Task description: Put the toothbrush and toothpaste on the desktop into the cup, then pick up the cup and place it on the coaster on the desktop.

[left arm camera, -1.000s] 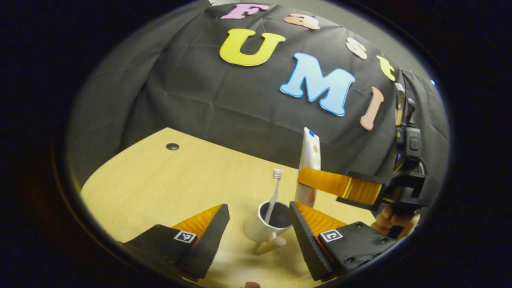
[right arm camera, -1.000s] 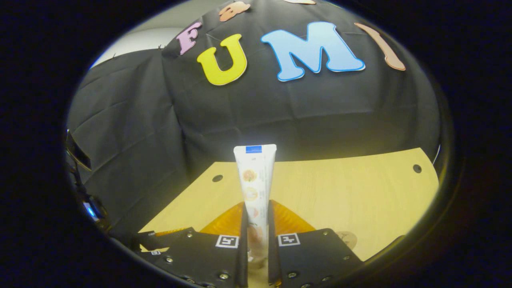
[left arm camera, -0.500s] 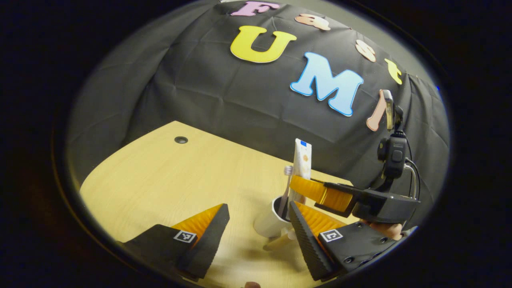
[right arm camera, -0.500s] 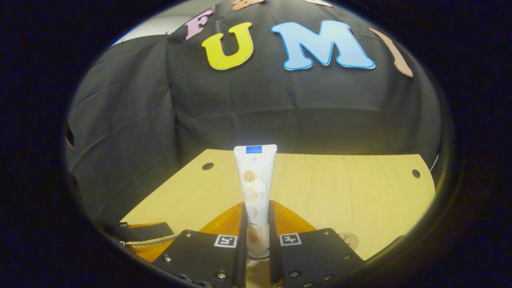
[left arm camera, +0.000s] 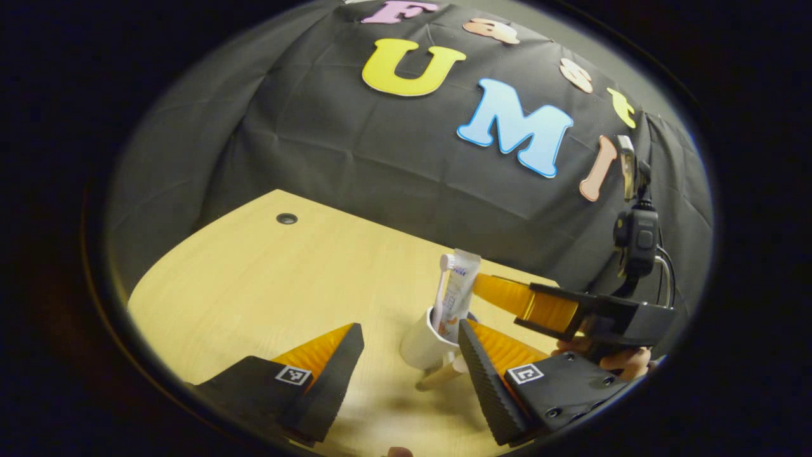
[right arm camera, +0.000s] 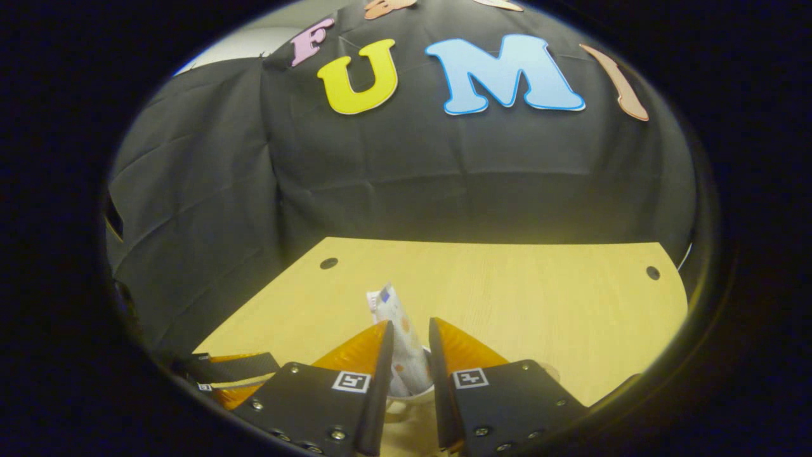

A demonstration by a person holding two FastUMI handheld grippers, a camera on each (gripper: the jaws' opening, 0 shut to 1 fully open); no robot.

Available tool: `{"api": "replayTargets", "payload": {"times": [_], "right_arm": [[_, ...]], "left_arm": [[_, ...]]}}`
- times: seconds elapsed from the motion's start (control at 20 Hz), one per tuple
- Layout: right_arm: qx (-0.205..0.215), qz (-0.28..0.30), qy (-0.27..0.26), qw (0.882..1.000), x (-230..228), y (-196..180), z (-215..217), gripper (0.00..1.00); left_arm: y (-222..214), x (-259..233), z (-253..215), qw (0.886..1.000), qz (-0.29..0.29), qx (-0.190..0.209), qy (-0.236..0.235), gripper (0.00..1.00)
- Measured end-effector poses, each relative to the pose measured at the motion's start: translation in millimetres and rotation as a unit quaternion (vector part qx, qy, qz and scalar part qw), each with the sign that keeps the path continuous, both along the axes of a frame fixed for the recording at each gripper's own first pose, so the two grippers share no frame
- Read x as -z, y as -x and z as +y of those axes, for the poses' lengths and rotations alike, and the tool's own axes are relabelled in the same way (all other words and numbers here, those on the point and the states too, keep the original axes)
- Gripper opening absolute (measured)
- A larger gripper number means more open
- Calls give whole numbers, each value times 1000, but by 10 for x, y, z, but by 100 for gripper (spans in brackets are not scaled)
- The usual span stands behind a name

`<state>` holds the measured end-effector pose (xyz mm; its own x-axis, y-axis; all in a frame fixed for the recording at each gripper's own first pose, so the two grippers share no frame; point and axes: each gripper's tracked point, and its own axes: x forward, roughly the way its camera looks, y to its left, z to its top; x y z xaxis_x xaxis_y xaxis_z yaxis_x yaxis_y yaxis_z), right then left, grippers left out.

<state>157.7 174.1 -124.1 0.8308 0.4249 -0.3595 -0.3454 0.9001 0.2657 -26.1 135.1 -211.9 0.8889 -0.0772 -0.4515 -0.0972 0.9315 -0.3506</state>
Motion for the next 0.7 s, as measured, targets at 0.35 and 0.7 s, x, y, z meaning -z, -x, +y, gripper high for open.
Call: {"api": "replayTargets", "payload": {"times": [0.35,0.7], "right_arm": [[17,-28,-25,999,-307,139,-364,33],[68,-52,-29,996,-413,233,-970,33]], "left_arm": [[-47,31,-362,999,18,34,-8,100],[-168,241,-670,995,69,70,-31,96]]}}
